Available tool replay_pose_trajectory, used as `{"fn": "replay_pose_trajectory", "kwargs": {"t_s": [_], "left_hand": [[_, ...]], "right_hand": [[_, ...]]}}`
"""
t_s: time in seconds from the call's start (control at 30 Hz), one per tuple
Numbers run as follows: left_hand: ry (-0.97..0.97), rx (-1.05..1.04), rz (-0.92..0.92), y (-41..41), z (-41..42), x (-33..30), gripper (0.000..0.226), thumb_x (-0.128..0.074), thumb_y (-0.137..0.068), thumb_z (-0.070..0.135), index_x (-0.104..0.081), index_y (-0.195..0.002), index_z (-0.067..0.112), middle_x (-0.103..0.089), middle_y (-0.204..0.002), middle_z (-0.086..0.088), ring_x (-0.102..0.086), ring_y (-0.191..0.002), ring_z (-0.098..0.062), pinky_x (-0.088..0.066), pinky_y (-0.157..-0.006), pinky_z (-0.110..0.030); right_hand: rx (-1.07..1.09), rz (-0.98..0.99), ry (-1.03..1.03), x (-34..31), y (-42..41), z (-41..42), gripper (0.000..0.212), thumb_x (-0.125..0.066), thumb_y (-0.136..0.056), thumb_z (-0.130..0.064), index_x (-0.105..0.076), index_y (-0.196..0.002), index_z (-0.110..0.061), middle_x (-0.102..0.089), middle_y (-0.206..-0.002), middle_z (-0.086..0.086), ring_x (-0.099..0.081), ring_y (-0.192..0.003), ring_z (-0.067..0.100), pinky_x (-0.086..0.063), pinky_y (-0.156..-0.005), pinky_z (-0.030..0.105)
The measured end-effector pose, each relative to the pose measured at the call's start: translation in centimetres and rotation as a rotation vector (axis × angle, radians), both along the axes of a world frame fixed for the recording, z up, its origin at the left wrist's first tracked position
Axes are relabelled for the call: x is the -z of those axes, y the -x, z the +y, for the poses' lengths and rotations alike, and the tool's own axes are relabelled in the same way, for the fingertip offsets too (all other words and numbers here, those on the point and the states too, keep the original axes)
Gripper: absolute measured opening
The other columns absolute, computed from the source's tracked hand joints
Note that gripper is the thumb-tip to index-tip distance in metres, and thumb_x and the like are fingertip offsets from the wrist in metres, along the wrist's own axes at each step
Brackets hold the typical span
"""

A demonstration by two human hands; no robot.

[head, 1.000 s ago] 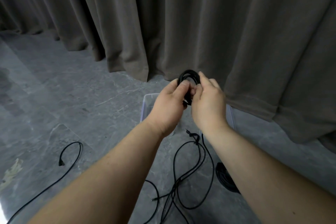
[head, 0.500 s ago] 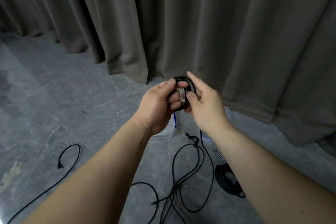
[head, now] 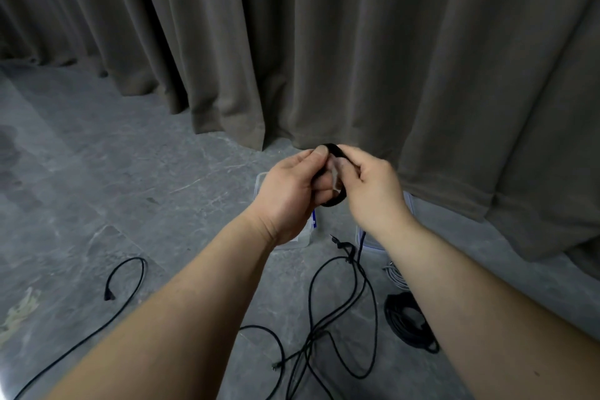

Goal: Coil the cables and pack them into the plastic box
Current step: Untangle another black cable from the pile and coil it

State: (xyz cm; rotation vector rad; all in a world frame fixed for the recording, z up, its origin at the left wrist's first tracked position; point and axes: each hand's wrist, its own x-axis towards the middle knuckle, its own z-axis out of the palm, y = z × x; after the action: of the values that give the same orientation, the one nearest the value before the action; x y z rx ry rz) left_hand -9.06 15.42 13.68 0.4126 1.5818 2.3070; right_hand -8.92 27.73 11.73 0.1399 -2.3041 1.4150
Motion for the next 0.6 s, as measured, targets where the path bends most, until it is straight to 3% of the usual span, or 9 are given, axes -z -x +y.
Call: {"fn": "replay_pose_trajectory", "kwargs": {"t_s": [0.07, 0.13, 0.2, 0.33, 0.4, 0.5, 0.6], "left_hand": [[-0.025, -0.119, -0.05, 0.3, -0.1, 0.1, 0.033, -0.033, -0.105, 0.021, -0.042, -0.074, 0.014, -0.032, -0.044, 0.01, -0.027, -0.04, -0.005, -0.037, -0.049, -0.017], [-0.134, -0.249, -0.118, 1.1, -0.6, 0.0, 0.034, -0.034, -0.105, 0.025, -0.04, -0.072, 0.018, -0.03, -0.044, 0.01, -0.025, -0.04, -0.006, -0.036, -0.048, -0.018], [-0.267, -0.37, -0.175, 2.2, -1.7, -0.4, 0.036, -0.034, -0.105, 0.028, -0.04, -0.07, 0.021, -0.028, -0.044, 0.01, -0.023, -0.04, -0.006, -0.028, -0.05, -0.019], [-0.366, -0.535, -0.222, 3.2, -3.9, -0.5, 0.038, -0.032, -0.106, 0.029, -0.038, -0.069, 0.021, -0.028, -0.044, 0.009, -0.024, -0.038, -0.007, -0.028, -0.056, -0.021], [-0.356, -0.556, -0.206, 3.3, -4.3, -0.3, 0.038, -0.032, -0.106, 0.028, -0.038, -0.07, 0.021, -0.03, -0.045, 0.009, -0.027, -0.039, -0.008, -0.028, -0.055, -0.02], [-0.259, -0.562, -0.107, 3.4, -4.3, 0.0, 0.034, -0.036, -0.105, 0.023, -0.038, -0.071, 0.019, -0.032, -0.048, 0.007, -0.028, -0.043, -0.008, -0.028, -0.048, -0.019], [-0.026, -0.549, 0.087, 3.3, -4.2, 1.0, 0.035, -0.038, -0.104, 0.016, -0.035, -0.068, 0.018, -0.032, -0.05, 0.007, -0.028, -0.048, -0.01, -0.029, -0.048, -0.021]], "right_hand": [[-0.087, -0.078, 0.035, -0.1, 0.0, 0.0, 0.03, -0.048, -0.098, -0.017, -0.061, -0.123, -0.028, -0.068, -0.082, -0.01, -0.061, -0.071, 0.002, -0.049, -0.069, 0.022], [-0.155, -0.213, 0.038, 0.3, -0.2, 0.0, 0.03, -0.049, -0.097, -0.017, -0.055, -0.122, -0.033, -0.062, -0.071, -0.01, -0.053, -0.057, 0.002, -0.049, -0.066, 0.029], [-0.149, -0.35, -0.003, 1.0, -0.6, 0.1, 0.024, -0.049, -0.093, -0.011, -0.05, -0.107, -0.03, -0.06, -0.07, -0.005, -0.053, -0.056, 0.011, -0.052, -0.069, 0.039], [-0.036, -0.387, -0.047, 1.9, -0.9, 0.2, 0.015, -0.053, -0.092, -0.009, -0.052, -0.087, -0.023, -0.058, -0.066, -0.003, -0.058, -0.056, 0.012, -0.052, -0.069, 0.035], [0.013, -0.319, -0.235, 1.8, -1.0, 0.0, 0.007, -0.053, -0.094, -0.017, -0.059, -0.093, -0.02, -0.057, -0.065, -0.005, -0.059, -0.065, 0.018, -0.047, -0.066, 0.032], [-0.013, -0.253, -0.656, 1.0, -1.2, -0.8, 0.021, -0.048, -0.097, -0.025, -0.065, -0.109, -0.026, -0.066, -0.097, 0.0, -0.059, -0.093, 0.025, -0.044, -0.073, 0.032], [-0.198, -0.227, -0.881, -0.2, -1.4, -2.0, 0.033, -0.042, -0.098, -0.019, -0.064, -0.12, -0.031, -0.061, -0.116, 0.0, -0.056, -0.108, 0.025, -0.046, -0.087, 0.034]]}}
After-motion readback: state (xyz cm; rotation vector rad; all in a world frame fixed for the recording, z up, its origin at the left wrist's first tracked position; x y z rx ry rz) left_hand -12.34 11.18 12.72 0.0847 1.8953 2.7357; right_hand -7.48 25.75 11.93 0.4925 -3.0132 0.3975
